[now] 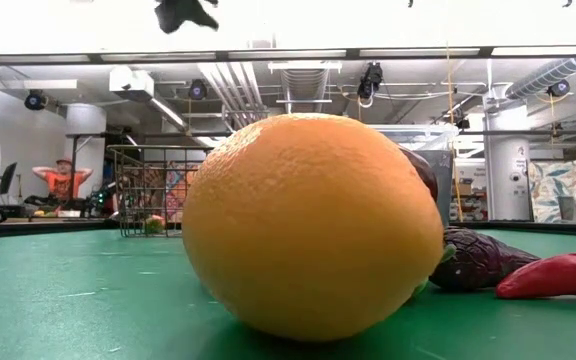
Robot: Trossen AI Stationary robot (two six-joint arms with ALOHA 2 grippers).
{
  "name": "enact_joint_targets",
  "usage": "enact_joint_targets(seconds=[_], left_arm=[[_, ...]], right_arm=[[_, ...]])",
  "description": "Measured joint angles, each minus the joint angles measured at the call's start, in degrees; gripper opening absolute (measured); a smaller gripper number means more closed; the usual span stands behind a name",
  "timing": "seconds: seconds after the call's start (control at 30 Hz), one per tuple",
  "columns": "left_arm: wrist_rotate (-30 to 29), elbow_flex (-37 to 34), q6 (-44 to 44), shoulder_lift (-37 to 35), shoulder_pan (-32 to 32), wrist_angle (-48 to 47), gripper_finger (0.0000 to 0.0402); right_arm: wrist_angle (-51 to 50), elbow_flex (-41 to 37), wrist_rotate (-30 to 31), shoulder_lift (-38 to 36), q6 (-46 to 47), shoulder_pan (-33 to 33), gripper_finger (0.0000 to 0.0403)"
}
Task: Sort produce into baskets
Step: Put the red chili pepper into the transparent bin
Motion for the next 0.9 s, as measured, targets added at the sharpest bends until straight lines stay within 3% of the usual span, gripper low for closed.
enact_joint_targets(seconds=[0.27, 0.57, 0.8, 0.9], left_arm=[[-0.6, 0.0, -11.3, -2.4, -9.9, 9.1, 0.0190], [-1.4, 0.0, -21.6, -1.4, -17.9, 9.1, 0.0190], [-9.9, -0.1, -24.5, -0.6, -26.9, 8.2, 0.0190], [-12.5, -0.1, -25.7, 0.3, -29.9, 7.8, 0.0190]], right_arm=[[0.2, 0.0, -1.5, 4.1, -1.2, 6.5, 0.0199], [3.4, -2.0, -0.9, 9.0, -10.0, 11.6, 0.0199], [15.0, -5.6, 6.6, 10.6, -24.0, 14.5, 0.0199], [15.2, -5.7, 10.0, 11.6, -26.3, 14.9, 0.0199]])
